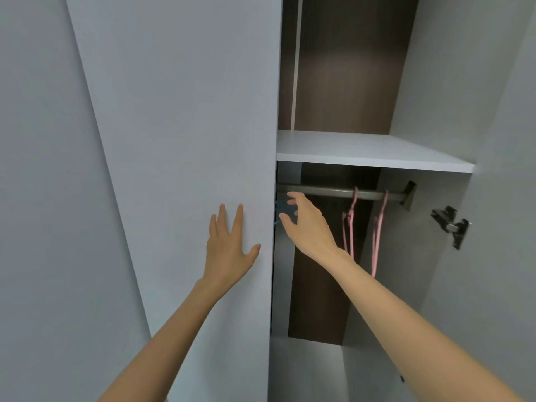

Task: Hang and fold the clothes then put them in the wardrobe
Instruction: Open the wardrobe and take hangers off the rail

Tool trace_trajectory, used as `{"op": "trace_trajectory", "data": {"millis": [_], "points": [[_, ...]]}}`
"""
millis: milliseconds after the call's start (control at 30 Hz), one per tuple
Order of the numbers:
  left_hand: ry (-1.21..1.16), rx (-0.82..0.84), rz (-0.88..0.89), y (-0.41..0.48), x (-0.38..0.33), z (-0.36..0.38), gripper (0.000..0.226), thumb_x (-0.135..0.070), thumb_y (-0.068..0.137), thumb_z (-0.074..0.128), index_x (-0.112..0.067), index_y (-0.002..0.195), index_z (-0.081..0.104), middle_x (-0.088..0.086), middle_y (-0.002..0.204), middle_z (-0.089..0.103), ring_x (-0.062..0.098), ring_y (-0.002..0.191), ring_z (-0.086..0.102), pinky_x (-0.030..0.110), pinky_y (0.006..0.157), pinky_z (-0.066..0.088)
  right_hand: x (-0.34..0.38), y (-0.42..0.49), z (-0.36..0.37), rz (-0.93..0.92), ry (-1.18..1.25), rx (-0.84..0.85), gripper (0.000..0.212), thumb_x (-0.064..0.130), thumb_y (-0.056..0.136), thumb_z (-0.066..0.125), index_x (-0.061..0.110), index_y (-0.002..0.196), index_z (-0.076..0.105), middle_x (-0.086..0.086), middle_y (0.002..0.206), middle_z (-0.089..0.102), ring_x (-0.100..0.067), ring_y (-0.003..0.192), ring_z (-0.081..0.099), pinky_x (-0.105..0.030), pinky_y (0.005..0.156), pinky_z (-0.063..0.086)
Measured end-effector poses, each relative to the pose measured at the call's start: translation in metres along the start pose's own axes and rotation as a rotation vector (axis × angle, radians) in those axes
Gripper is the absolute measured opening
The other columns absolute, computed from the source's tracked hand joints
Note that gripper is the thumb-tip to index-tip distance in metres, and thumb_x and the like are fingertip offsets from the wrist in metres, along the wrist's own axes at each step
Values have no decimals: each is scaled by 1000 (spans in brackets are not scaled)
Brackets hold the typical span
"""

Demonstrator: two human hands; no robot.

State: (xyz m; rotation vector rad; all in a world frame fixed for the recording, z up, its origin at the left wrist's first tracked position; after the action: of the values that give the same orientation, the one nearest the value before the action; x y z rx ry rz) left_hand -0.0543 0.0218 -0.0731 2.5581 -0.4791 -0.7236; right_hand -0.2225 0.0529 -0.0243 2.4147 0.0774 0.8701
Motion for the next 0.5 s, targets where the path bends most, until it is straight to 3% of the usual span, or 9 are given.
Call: {"op": "trace_trajectory", "data": {"millis": [100, 200, 300, 400, 500], "points": [[80, 2, 45, 25, 9, 14, 107, -62, 81, 56, -35, 139, -31, 2, 151, -36, 31, 142, -23, 51, 116, 7, -5, 34, 20, 4, 104, 40, 58, 32, 96, 53, 22, 147, 27, 4, 140, 47, -12, 120, 50, -27, 94, 43], [138, -15, 45, 37, 14, 29, 118, -74, 73, 54, -34, 135, -37, 1, 141, -49, 32, 140, -30, 56, 115, 2, -6, 55, 33, -19, 187, 32, 52, 31, 96, 52, 21, 143, 33, 6, 133, 53, -1, 103, 55, -14, 80, 45], [159, -42, 22, 44, 16, 41, 123, -81, 67, 51, -31, 136, -37, 6, 143, -46, 35, 138, -31, 60, 115, 2, -9, 66, 40, -3, 262, 9, 41, 31, 96, 52, 18, 133, 41, 8, 114, 61, 10, 81, 59, -4, 62, 45], [150, -72, -10, 45, 14, 48, 128, -84, 63, 52, -27, 138, -35, 8, 147, -40, 36, 139, -28, 61, 114, 2, -13, 68, 40, -10, 277, -22, 34, 32, 94, 56, 18, 123, 46, 16, 95, 59, 9, 79, 59, -3, 59, 45], [138, -92, -30, 42, 9, 51, 131, -84, 61, 54, -26, 140, -32, 8, 148, -38, 36, 140, -25, 60, 114, 2, -13, 68, 36, -30, 247, -16, 30, 35, 93, 57, 20, 117, 46, 15, 92, 58, 8, 78, 59, -3, 57, 45]]}}
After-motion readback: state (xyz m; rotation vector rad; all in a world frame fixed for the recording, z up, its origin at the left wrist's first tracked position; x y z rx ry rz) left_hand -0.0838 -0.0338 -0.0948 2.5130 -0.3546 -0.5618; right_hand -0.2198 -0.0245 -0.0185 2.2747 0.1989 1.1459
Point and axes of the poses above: each hand's wrist, its own y-axis towards the middle knuckle, its own z-axis out of the palm, x = y × z, the point moved 2 cm from there along y, towards the middle knuckle
